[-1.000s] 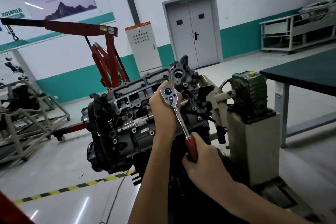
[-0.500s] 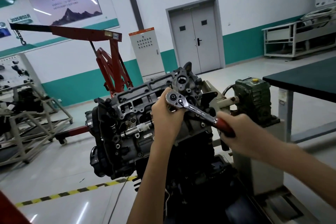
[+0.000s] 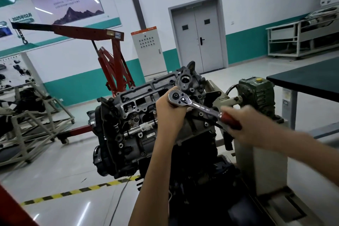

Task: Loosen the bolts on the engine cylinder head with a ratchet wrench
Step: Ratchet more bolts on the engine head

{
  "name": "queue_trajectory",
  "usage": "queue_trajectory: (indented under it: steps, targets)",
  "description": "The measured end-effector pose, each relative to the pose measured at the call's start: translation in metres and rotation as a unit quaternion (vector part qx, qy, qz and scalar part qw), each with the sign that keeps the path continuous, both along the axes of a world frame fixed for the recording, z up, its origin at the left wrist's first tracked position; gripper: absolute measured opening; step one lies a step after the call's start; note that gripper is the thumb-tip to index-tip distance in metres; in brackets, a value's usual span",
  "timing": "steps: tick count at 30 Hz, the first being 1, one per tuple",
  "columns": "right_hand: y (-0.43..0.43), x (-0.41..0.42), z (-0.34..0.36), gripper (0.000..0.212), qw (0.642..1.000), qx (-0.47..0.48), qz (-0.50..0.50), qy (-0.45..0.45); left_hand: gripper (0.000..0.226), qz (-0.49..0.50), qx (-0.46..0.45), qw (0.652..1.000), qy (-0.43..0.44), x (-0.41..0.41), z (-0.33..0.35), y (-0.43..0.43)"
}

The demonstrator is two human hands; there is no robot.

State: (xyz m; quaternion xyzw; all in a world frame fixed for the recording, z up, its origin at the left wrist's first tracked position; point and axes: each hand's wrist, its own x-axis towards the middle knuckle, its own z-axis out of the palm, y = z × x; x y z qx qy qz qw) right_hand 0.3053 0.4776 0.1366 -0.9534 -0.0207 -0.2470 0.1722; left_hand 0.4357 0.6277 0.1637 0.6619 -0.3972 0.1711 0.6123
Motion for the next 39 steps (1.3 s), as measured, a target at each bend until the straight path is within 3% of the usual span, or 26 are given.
queue_trajectory:
  steps: [3, 6, 10, 14, 17, 20, 24, 27, 30, 32, 35, 39]
  targets:
    - [-0.030, 0.009, 0.042, 0.020, 0.988, -0.150, -0.018, -0.033, 0.027, -0.022, 0.002, 1.000, -0.007, 0.002, 0.000, 0.003]
    - [-0.031, 0.013, 0.043, 0.019, 0.986, -0.154, -0.025, -0.054, 0.022, -0.014, 0.001, 1.000, -0.019, 0.002, -0.002, 0.004]
    - [0.015, 0.000, -0.014, 0.023, 0.997, 0.061, -0.027, -0.032, 0.031, 0.001, -0.023, 0.998, -0.056, 0.001, -0.009, 0.001]
    - [0.096, 0.003, -0.052, 0.031, 0.945, 0.308, -0.019, -0.106, 0.023, 0.017, -0.046, 0.997, -0.055, -0.005, -0.011, -0.009]
    - [0.128, 0.011, -0.058, 0.033, 0.927, 0.359, 0.014, -0.110, 0.031, -0.002, -0.088, 0.996, -0.018, -0.007, -0.006, -0.009]
    - [0.098, 0.007, -0.051, 0.030, 0.956, 0.281, 0.004, -0.079, 0.033, -0.007, -0.085, 0.996, 0.022, -0.001, -0.003, -0.006]
    - [0.016, 0.003, -0.015, 0.031, 0.999, 0.021, -0.018, -0.021, 0.045, 0.016, -0.043, 0.999, -0.010, 0.000, -0.002, -0.003]
    - [-0.022, 0.007, 0.034, 0.018, 0.989, -0.141, -0.023, -0.044, 0.046, -0.003, -0.040, 0.999, -0.008, 0.001, -0.002, -0.001]
    - [-0.028, 0.012, 0.047, 0.014, 0.984, -0.165, -0.026, -0.067, 0.045, -0.010, -0.029, 1.000, -0.005, 0.001, -0.001, 0.002]
    - [-0.019, 0.011, 0.023, 0.018, 0.991, -0.110, -0.039, -0.059, 0.045, -0.011, -0.020, 1.000, -0.021, 0.001, -0.002, 0.004]
    - [0.023, 0.003, -0.024, 0.026, 0.995, 0.062, -0.039, -0.070, 0.044, 0.001, -0.016, 0.999, -0.030, 0.002, -0.003, 0.003]
    - [0.107, 0.013, -0.060, 0.035, 0.945, 0.307, -0.034, -0.106, 0.040, 0.001, -0.045, 0.999, -0.018, -0.002, -0.006, -0.001]
